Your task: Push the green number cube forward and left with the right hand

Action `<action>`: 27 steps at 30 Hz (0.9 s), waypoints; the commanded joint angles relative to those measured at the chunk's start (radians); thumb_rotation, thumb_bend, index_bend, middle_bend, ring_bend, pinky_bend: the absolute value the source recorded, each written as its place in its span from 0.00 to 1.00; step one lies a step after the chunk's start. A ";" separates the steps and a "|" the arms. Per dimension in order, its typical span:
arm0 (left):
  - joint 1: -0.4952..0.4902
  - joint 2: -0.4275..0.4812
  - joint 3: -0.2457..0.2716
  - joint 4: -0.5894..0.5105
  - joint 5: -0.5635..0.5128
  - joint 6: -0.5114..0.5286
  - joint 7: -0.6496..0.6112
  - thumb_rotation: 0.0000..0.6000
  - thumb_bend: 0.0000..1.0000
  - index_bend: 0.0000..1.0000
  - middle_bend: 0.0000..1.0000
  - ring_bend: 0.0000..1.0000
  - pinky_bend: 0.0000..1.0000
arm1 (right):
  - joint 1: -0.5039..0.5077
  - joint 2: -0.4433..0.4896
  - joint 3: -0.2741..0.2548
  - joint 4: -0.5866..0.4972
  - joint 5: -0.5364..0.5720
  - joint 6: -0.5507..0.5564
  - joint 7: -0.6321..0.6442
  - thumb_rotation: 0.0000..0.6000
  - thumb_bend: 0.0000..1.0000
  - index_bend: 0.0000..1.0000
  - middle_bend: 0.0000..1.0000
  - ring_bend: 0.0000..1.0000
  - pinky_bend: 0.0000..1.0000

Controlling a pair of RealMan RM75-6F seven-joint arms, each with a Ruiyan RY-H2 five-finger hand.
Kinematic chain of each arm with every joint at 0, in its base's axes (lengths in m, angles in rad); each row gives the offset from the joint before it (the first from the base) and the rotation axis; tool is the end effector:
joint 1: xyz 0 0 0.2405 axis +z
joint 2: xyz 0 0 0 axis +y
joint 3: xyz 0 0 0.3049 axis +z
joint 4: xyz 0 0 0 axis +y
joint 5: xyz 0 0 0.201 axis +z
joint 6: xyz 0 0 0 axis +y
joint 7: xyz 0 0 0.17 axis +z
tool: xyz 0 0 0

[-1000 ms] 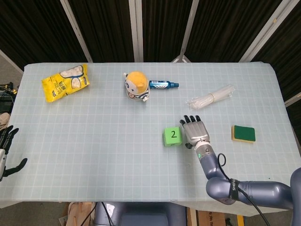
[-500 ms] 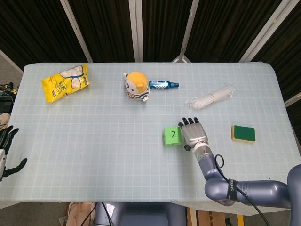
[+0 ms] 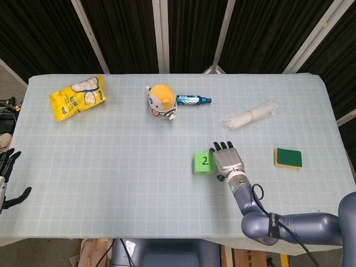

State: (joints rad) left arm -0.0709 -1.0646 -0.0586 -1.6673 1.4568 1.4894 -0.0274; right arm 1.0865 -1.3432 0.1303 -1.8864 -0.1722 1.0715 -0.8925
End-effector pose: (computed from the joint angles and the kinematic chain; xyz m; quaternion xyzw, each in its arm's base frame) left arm -0.3512 0.2061 0.2079 -0.5703 -0.4050 -0.3916 0.5978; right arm -0.1357 -0.4001 0.0209 0.7592 -0.4332 0.1549 0.4604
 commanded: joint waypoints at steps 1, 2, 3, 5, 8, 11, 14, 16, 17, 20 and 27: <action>-0.001 0.000 0.000 0.000 -0.001 -0.001 0.001 1.00 0.34 0.03 0.00 0.00 0.00 | 0.002 0.004 -0.006 -0.005 0.002 -0.002 0.001 1.00 0.28 0.20 0.06 0.04 0.00; -0.001 0.000 0.000 0.000 -0.001 -0.002 0.001 1.00 0.34 0.03 0.00 0.00 0.00 | 0.003 0.006 -0.008 -0.008 0.004 -0.004 0.003 1.00 0.28 0.20 0.06 0.04 0.00; -0.001 0.000 0.000 0.000 -0.001 -0.002 0.002 1.00 0.34 0.03 0.00 0.00 0.00 | 0.003 0.009 -0.010 -0.012 0.005 -0.005 0.004 1.00 0.28 0.20 0.06 0.04 0.00; -0.001 -0.001 0.000 0.000 -0.001 -0.002 0.003 1.00 0.34 0.03 0.00 0.00 0.00 | 0.004 0.018 -0.014 -0.021 0.008 -0.010 0.008 1.00 0.28 0.20 0.06 0.04 0.00; 0.000 0.000 0.000 -0.001 0.000 -0.001 0.003 1.00 0.34 0.03 0.00 0.00 0.00 | 0.006 0.034 -0.022 -0.038 0.017 -0.021 0.012 1.00 0.28 0.20 0.06 0.04 0.00; 0.000 -0.001 0.000 0.000 0.000 0.000 0.004 1.00 0.34 0.03 0.00 0.00 0.00 | 0.005 0.051 -0.033 -0.058 0.018 -0.028 0.018 1.00 0.28 0.20 0.06 0.04 0.00; 0.000 -0.002 0.001 -0.001 0.001 0.000 0.005 1.00 0.34 0.03 0.00 0.00 0.00 | 0.004 0.068 -0.046 -0.080 0.015 -0.037 0.022 1.00 0.28 0.20 0.06 0.04 0.00; 0.000 -0.002 0.001 -0.001 0.001 0.001 0.008 1.00 0.34 0.03 0.00 0.00 0.00 | 0.003 0.080 -0.053 -0.096 0.010 -0.045 0.029 1.00 0.28 0.20 0.06 0.04 0.00; 0.000 -0.003 0.001 -0.001 0.001 0.001 0.009 1.00 0.34 0.03 0.00 0.00 0.00 | 0.001 0.087 -0.056 -0.106 0.007 -0.052 0.035 1.00 0.28 0.20 0.06 0.04 0.00; 0.000 -0.004 0.001 -0.003 0.000 0.001 0.013 1.00 0.34 0.03 0.00 0.00 0.00 | -0.005 0.104 -0.066 -0.131 -0.013 -0.071 0.055 1.00 0.28 0.20 0.06 0.04 0.00; 0.001 -0.005 0.002 -0.004 0.002 0.003 0.017 1.00 0.34 0.03 0.00 0.00 0.00 | -0.016 0.130 -0.100 -0.179 -0.071 -0.087 0.085 1.00 0.28 0.20 0.06 0.04 0.00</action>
State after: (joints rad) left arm -0.0696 -1.0696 -0.0569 -1.6711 1.4583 1.4922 -0.0107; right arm 1.0726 -1.2167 0.0351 -2.0600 -0.2376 0.9851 -0.8115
